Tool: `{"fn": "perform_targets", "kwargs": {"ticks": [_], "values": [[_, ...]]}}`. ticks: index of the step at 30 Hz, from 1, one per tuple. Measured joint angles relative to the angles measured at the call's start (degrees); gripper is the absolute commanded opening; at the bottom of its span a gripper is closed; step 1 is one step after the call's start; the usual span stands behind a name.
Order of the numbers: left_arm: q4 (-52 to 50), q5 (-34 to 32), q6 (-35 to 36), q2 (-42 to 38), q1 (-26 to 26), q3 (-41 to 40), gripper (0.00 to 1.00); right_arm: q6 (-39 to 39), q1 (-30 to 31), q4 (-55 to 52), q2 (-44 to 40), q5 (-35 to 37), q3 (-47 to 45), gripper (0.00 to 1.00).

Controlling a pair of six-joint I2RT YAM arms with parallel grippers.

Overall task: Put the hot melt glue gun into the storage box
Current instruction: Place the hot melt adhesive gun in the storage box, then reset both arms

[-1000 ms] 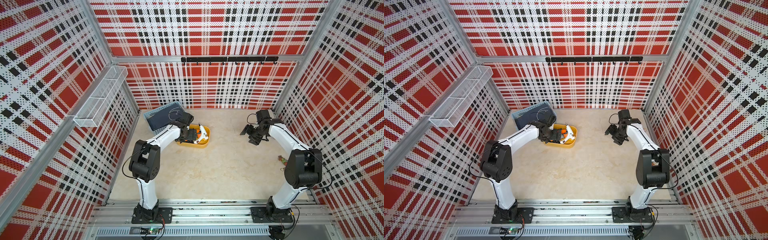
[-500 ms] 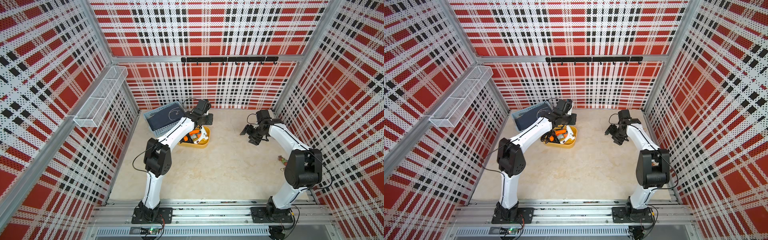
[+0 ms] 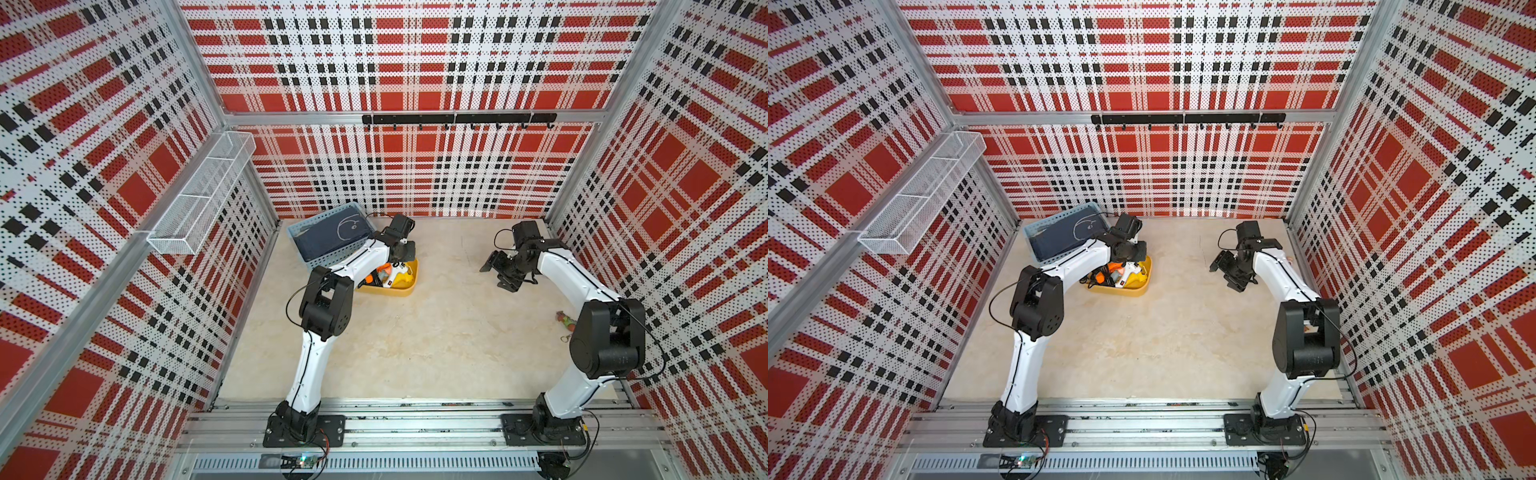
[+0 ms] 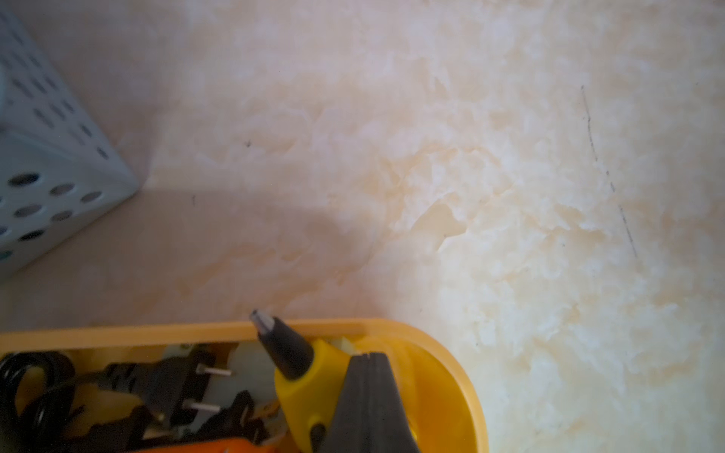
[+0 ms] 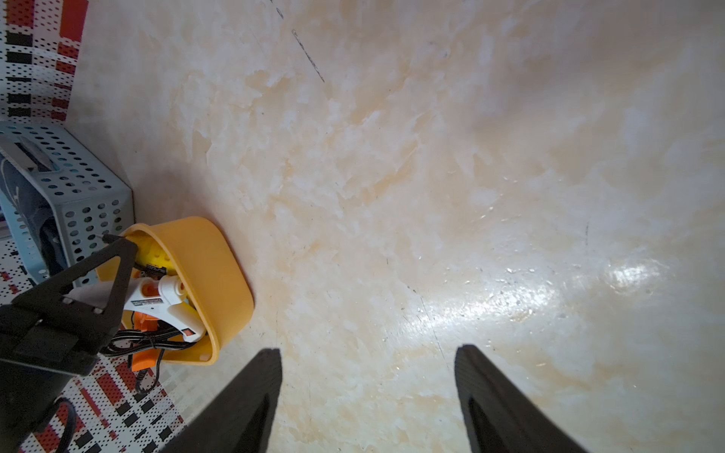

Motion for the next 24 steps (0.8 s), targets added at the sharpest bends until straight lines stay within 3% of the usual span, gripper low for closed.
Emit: {"fn": "perform_targets", "kwargs": {"ticks": [7,12,15,24], "values": [[-0.37,-1.66,-0.63,-3.48,0.39,-3.65,0.0,0.02,0.0,0.11,-0.04,0.0,-0.7,0.77],[-0.39,-2.05,-0.85,-3.52,0.07,-3.5,0.25,0.04,0.0,0.13,-0.04,0.0,-0.61,0.77],[-0.74,-2.54,-0.98,-3.76,-0.2,-2.78,0.35,0.04,0.0,0.11,-0.04,0.02,-0.48,0.77],[-1.64,-5.29,-1.49,-13.11,0.11,-1.46,0.41,0.04,0.0,0.13,-0.07,0.02,0.02,0.77]]}}
